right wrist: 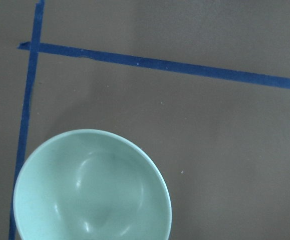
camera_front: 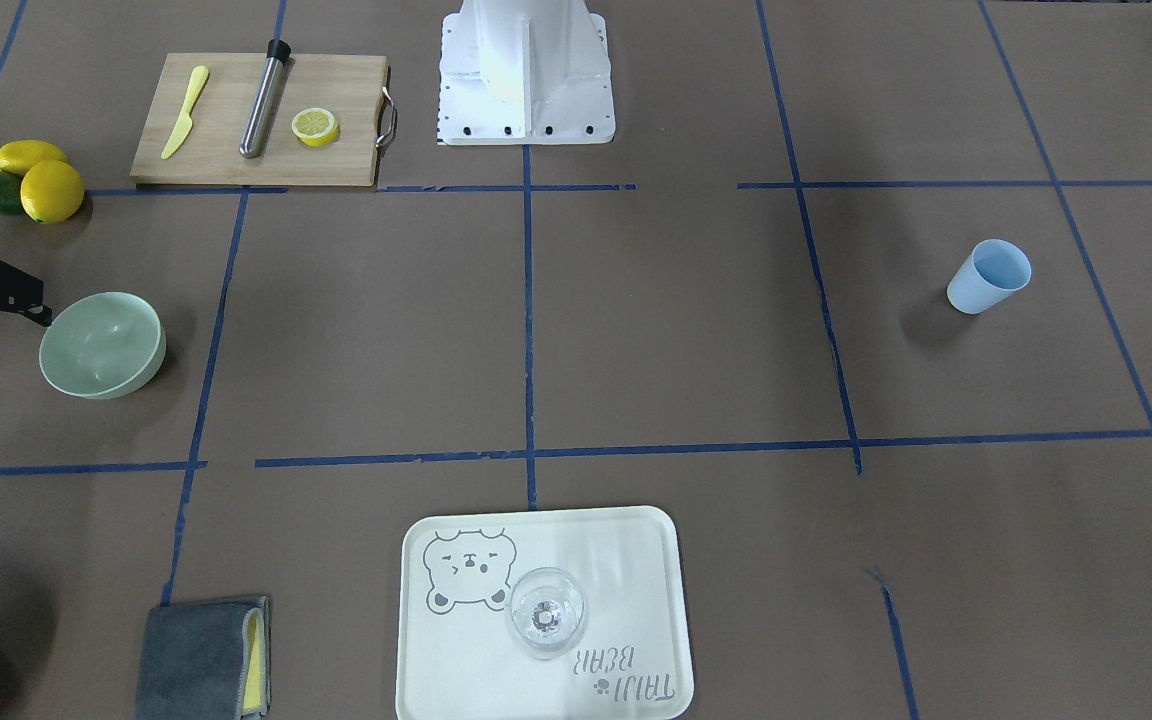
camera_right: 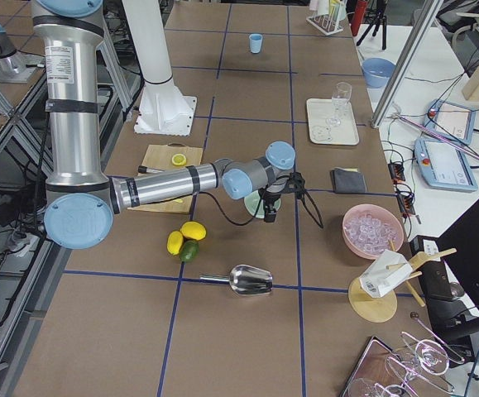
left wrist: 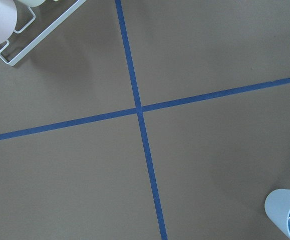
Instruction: Pour ice into bowl
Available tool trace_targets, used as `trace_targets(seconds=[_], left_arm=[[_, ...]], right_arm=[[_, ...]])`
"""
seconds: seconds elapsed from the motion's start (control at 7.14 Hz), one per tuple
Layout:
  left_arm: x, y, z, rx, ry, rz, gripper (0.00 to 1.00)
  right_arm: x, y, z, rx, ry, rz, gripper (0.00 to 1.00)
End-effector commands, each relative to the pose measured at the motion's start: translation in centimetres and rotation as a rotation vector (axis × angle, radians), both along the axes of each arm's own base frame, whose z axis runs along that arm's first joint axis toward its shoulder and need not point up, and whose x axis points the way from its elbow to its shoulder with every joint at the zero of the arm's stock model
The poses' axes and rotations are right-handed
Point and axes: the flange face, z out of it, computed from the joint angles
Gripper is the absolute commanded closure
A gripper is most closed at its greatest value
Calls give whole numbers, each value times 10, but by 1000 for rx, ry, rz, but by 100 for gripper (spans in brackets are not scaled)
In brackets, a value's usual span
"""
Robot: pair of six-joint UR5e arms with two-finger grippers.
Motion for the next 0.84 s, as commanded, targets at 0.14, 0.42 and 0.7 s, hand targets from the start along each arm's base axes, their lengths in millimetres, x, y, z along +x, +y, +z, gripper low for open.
trace_targets(seconds=[0.14,0.42,0.7], left_arm=[[0,0,-1,1,0,0,0],[0,0,-1,1,0,0,0],[0,0,-1,1,0,0,0]], right_arm=[[-30,1,19,-18,-37,80,2],[-48,8,29,-17,26,112,13],[-45,12,35,-27,33,112,71]])
